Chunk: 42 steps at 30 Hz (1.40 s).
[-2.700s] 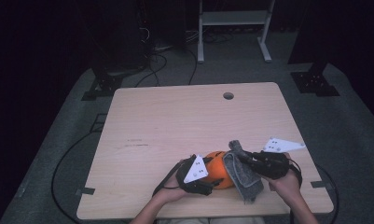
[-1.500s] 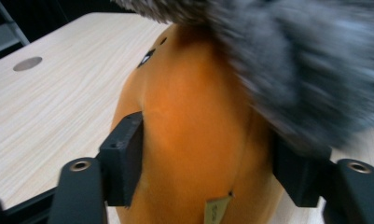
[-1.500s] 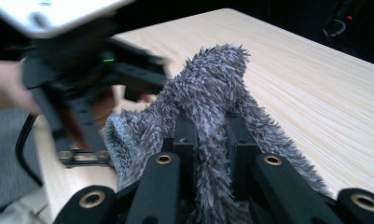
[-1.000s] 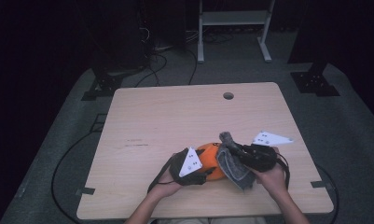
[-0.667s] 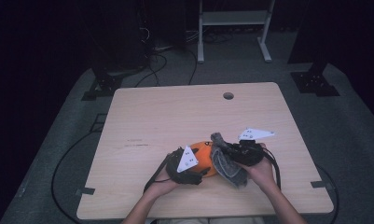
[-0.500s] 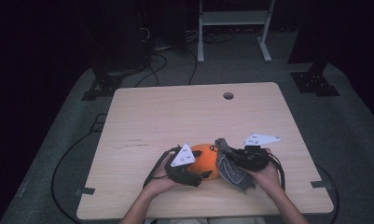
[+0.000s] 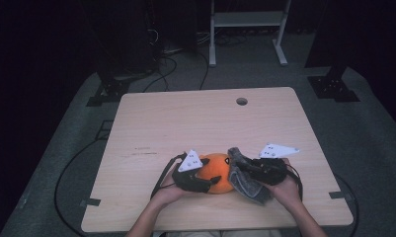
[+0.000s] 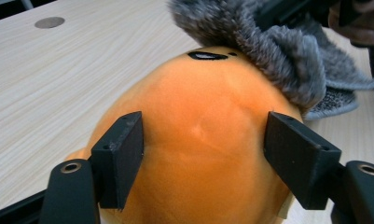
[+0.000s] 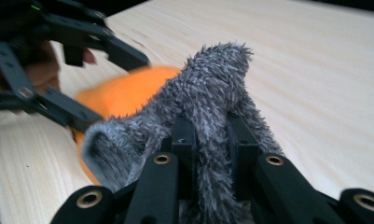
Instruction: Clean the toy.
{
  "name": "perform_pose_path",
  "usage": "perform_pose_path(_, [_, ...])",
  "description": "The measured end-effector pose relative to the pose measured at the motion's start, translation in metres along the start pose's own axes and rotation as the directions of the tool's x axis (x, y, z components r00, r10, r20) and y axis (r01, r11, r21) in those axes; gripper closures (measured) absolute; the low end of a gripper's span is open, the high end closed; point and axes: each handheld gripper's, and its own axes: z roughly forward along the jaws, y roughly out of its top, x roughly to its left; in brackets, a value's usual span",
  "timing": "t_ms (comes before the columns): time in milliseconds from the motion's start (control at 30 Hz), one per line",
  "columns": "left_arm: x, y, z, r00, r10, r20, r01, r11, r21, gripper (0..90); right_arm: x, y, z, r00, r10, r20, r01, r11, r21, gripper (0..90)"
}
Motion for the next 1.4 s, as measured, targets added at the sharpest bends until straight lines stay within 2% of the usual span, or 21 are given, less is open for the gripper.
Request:
perform_pose_path(100, [-0.002, -0.001, 0.0, 0.9993, 0.013, 0.034, -0.014, 0.9996, 0.026, 28.9, 0.006, 0.004, 0.003, 0.9992, -0.039, -0.005, 0.039, 0.999, 0.009, 75.2])
perform_pose_path(133, [-0.004, -0.003, -0.001, 0.9969, 0.026, 0.074, -0.03, 0.998, 0.055, 28.0, 0.004, 0.003, 0.005, 0.9995, -0.028, -0.014, 0.028, 0.999, 0.014, 74.9])
perform_pose_path(167, [-0.004, -0.003, -0.001, 0.9969, 0.026, 0.074, -0.03, 0.998, 0.055, 27.3, 0.004, 0.003, 0.005, 0.9995, -0.028, -0.014, 0.028, 0.999, 0.014, 74.9])
perform_pose_path(200, [-0.005, -0.002, -0.003, 0.9919, 0.068, 0.108, -0.076, 0.9939, 0.079, 26.7, -0.002, -0.001, 0.006, 0.9994, 0.001, -0.034, -0.001, 1.0, 0.02, 74.8])
perform_pose_path(267, [-0.005, -0.001, -0.004, 0.9894, 0.075, 0.125, -0.085, 0.9933, 0.079, 25.3, -0.004, -0.004, 0.006, 0.9991, 0.009, -0.042, -0.008, 1.0, 0.024, 74.9])
perform_pose_path(333, [-0.006, 0.004, -0.009, 0.9836, 0.102, 0.149, -0.108, 0.9937, 0.031, 22.1, -0.004, -0.013, 0.005, 0.9989, -0.009, -0.046, 0.011, 0.999, 0.049, 75.4])
perform_pose_path(367, [-0.006, 0.004, -0.009, 0.9836, 0.102, 0.149, -0.108, 0.9937, 0.031, 20.4, -0.004, -0.013, 0.005, 0.9989, -0.009, -0.046, 0.011, 0.999, 0.049, 75.4])
perform_pose_path(400, [-0.007, 0.007, -0.008, 0.9824, 0.124, 0.139, -0.126, 0.992, 0.004, 18.8, -0.003, -0.017, 0.002, 0.9985, -0.015, -0.053, 0.018, 0.998, 0.06, 75.5])
perform_pose_path(433, [-0.007, 0.007, -0.008, 0.9824, 0.124, 0.139, -0.126, 0.992, 0.004, 17.2, -0.004, -0.019, 0.0, 0.9977, -0.019, -0.065, 0.023, 0.998, 0.06, 75.5])
perform_pose_path(533, [-0.01, 0.013, 0.0, 0.9881, 0.142, 0.059, -0.142, 0.9898, -0.007, 13.8, -0.003, -0.023, -0.003, 0.995, -0.032, -0.094, 0.038, 0.998, 0.058, 75.5])
perform_pose_path(667, [-0.009, 0.02, 0.006, 0.9864, 0.149, 0.069, -0.15, 0.9886, 0.012, 13.8, 0.0, -0.028, -0.003, 0.9924, -0.036, -0.117, 0.043, 0.997, 0.057, 75.4])
perform_pose_path(700, [-0.009, 0.024, 0.009, 0.9808, 0.171, 0.094, -0.174, 0.9844, 0.025, 13.8, 0.001, -0.03, -0.004, 0.9926, -0.043, -0.114, 0.05, 0.997, 0.059, 75.3])
perform_pose_path(733, [-0.009, 0.026, 0.011, 0.9789, 0.182, 0.094, -0.185, 0.9823, 0.028, 13.8, 0.001, -0.031, -0.005, 0.9927, -0.039, -0.114, 0.046, 0.997, 0.061, 75.2])
perform_pose_path(867, [-0.007, 0.026, 0.02, 0.9784, 0.175, 0.11, -0.18, 0.9827, 0.041, 12.2, 0.0, -0.034, -0.01, 0.9901, -0.037, -0.135, 0.046, 0.997, 0.067, 74.8])
perform_pose_path(1033, [-0.01, 0.018, 0.024, 0.9854, 0.15, 0.08, -0.155, 0.9857, 0.065, 12.2, -0.01, -0.034, -0.025, 0.9914, 0.01, -0.131, -0.006, 0.999, 0.032, 74.7])
perform_pose_path(1067, [-0.009, 0.018, 0.024, 0.9862, 0.148, 0.075, -0.153, 0.9855, 0.073, 12.3, -0.014, -0.034, -0.029, 0.9898, 0.037, -0.138, -0.035, 0.999, 0.013, 74.4])
perform_pose_path(1100, [-0.009, 0.018, 0.024, 0.9862, 0.148, 0.075, -0.153, 0.9855, 0.073, 12.4, -0.014, -0.034, -0.029, 0.9898, 0.037, -0.138, -0.035, 0.999, 0.013, 74.4])
perform_pose_path(1133, [-0.011, 0.016, 0.026, 0.9852, 0.156, 0.071, -0.161, 0.9842, 0.074, 12.5, -0.02, -0.034, -0.035, 0.9872, 0.072, -0.143, -0.075, 0.997, -0.017, 74.1])
perform_pose_path(1200, [-0.013, 0.015, 0.029, 0.9846, 0.163, 0.062, -0.168, 0.9829, 0.075, 14.2, -0.026, -0.034, -0.039, 0.9856, 0.092, -0.142, -0.099, 0.994, -0.039, 74.1])
perform_pose_path(1333, [-0.013, 0.013, 0.031, 0.9869, 0.16, 0.02, -0.161, 0.9841, 0.075, 29.7, -0.03, -0.034, -0.045, 0.9865, 0.105, -0.125, -0.113, 0.992, -0.058, 73.9])
perform_pose_path(1400, [-0.012, 0.012, 0.03, 0.9885, 0.151, -0.008, -0.15, 0.9866, 0.065, 32.4, -0.034, -0.035, -0.051, 0.9881, 0.112, -0.105, -0.12, 0.99, -0.068, 73.4])
